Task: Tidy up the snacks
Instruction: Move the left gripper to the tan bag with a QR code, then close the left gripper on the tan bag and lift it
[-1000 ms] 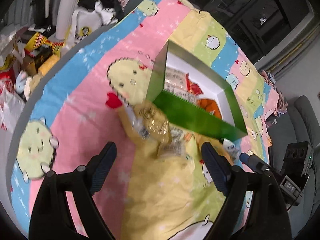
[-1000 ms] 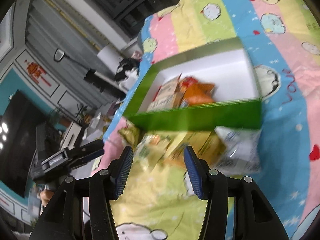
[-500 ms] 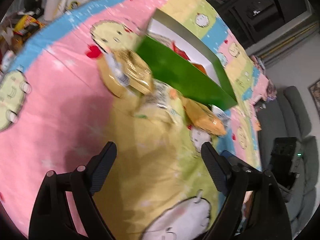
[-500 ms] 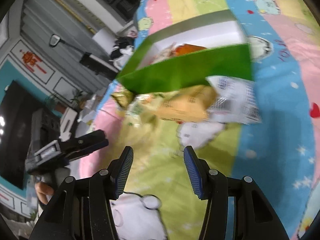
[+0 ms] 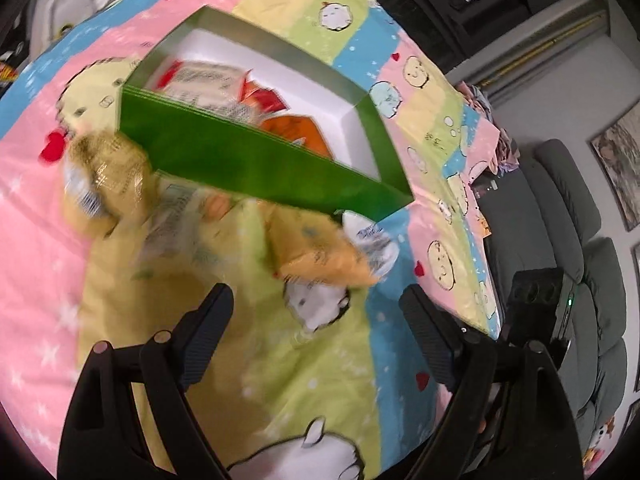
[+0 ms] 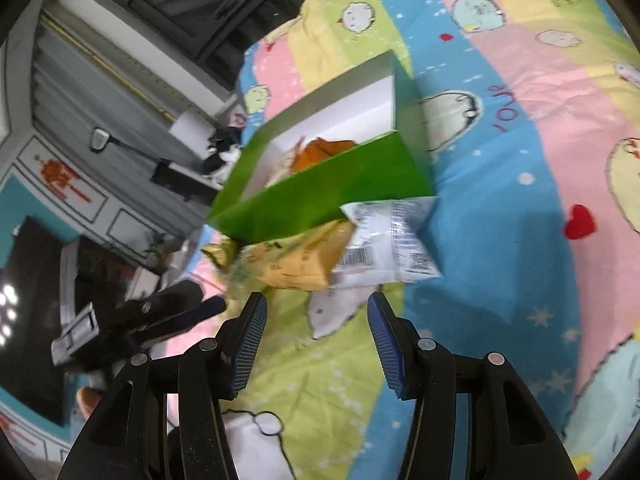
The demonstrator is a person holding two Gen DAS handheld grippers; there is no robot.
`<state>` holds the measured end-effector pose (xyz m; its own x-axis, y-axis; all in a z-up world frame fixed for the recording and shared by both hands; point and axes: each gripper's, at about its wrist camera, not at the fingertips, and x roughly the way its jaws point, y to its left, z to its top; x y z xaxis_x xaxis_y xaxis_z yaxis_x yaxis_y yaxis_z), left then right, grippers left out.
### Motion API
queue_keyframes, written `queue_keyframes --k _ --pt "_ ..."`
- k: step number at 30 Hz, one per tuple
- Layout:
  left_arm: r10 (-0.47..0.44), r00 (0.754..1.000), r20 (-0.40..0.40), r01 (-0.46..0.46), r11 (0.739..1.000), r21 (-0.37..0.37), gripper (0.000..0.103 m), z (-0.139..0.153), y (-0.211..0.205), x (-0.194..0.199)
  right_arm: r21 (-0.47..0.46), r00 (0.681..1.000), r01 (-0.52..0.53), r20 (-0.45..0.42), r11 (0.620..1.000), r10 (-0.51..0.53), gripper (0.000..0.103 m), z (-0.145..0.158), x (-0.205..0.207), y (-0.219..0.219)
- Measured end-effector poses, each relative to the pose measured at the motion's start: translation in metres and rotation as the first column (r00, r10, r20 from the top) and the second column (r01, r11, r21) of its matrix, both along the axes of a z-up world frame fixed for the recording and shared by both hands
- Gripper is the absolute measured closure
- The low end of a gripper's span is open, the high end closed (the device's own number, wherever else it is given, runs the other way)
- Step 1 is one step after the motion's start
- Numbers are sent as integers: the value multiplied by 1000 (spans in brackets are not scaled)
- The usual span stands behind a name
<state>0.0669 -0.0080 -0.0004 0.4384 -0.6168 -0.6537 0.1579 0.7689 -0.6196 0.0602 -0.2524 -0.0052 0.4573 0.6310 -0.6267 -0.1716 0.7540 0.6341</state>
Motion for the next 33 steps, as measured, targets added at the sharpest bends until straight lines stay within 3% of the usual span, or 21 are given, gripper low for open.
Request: queue_keyframes --k 8,16,19,25,29,33 --pt "-22 998 -51 23 1000 12 17 -7 -22 41 -94 987 -91 127 991 102 50 12 15 29" --pt "-63 991 -117 71 995 71 18 -24 -43 59 -215 981 -169 61 962 186 50 -7 39 55" --pt "-59 991 -117 70 994 90 25 -28 -45 59 -256 979 -192 14 947 202 50 -16 42 60" --pt "-81 990 -119 99 983 157 46 -37 -53 55 -232 979 -203 -10 951 206 50 -27 43 56" --pt "-78 991 -109 95 981 169 46 -41 -53 50 -223 978 -206 -12 953 209 50 -34 41 54" --pt "-71 994 -80 86 975 204 46 -38 -55 43 -232 981 -187 11 954 195 58 -33 33 50"
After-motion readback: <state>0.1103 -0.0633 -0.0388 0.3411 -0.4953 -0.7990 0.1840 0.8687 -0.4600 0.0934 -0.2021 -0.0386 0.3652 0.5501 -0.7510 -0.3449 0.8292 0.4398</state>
